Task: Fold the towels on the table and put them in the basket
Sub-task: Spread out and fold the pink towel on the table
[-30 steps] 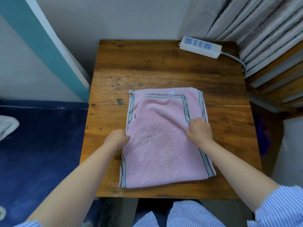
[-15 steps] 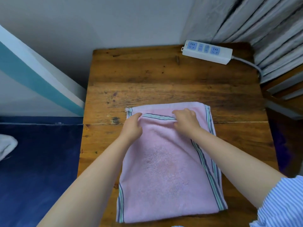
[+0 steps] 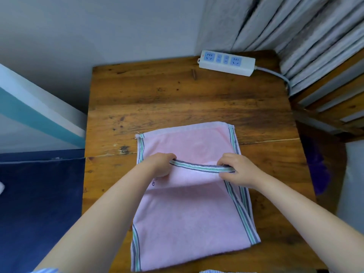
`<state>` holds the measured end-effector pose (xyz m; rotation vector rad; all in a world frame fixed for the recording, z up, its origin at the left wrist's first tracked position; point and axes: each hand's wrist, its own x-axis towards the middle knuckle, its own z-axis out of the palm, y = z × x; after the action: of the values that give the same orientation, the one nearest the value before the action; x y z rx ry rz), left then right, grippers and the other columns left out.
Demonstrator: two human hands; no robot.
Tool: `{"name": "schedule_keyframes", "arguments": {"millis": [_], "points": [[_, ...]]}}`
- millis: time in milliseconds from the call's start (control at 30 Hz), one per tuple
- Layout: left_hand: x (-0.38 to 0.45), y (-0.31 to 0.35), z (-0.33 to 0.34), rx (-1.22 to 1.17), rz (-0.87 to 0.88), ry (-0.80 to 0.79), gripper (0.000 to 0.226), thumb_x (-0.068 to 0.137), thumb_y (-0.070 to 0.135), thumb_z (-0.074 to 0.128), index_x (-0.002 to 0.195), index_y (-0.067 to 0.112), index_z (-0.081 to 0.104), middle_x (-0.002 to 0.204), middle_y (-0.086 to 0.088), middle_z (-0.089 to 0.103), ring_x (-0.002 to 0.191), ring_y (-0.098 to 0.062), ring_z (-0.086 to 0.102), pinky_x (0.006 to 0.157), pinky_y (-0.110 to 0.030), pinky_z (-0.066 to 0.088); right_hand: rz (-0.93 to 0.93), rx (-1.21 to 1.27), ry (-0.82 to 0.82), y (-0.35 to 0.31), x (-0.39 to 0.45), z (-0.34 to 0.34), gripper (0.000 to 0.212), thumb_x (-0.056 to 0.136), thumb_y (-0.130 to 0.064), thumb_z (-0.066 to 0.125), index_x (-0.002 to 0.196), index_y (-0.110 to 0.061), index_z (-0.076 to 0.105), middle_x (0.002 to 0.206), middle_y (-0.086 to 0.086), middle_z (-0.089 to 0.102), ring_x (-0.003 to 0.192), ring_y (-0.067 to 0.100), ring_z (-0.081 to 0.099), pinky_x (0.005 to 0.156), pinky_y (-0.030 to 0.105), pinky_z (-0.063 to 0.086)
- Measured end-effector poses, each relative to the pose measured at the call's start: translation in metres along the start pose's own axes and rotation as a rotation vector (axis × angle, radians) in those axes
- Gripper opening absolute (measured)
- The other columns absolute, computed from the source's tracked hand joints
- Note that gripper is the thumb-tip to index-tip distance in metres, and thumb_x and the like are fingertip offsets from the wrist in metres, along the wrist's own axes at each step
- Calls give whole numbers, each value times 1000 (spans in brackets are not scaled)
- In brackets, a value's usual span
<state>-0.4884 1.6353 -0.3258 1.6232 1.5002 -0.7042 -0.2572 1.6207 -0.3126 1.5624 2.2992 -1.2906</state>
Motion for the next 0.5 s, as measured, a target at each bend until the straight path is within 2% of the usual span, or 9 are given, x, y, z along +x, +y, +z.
{"name": "schedule_keyframes", "arguments": {"millis": [67,200,333,433,500], "points": [[-3,-1,9,94,-15,-4,48,91,7,34,136,23,40,134,-10,50,121,-29,47,90,-33,43,61,-7,-26,7,-7,-1,48,69,-40,40,96,-8,64,71,-16,41,71,6,43,59,17,32],[-15,-7,17,192,-71,106,43,91,8,38,130,23,48,125,-10,48,115,-29,50,82,-34,45,159,-54,-13,18,-16,1,10,81,-8,48,77,-5,57,66,-4,38,74,20,44,56,27,27],[-28,-27,3,89,-160,296,22,91,17,48,103,8,64,106,-11,51,101,-31,54,80,-36,47,250,-7,134,21,-17,-5,21,82,-1,45,62,-8,46,64,-3,35,71,20,40,54,27,25],[-44,-43,-9,-54,-62,373,23,91,25,55,93,5,67,101,-6,52,105,-24,49,83,-31,40,298,51,278,17,-18,-14,30,81,3,47,55,-11,42,63,-2,33,70,22,40,56,28,26],[-51,-50,-12,-163,-21,390,19,93,23,52,89,7,62,94,-4,51,95,-24,50,72,-30,36,311,54,334,13,-18,-18,26,82,4,46,60,-8,48,65,-1,35,72,22,41,57,27,29]]}}
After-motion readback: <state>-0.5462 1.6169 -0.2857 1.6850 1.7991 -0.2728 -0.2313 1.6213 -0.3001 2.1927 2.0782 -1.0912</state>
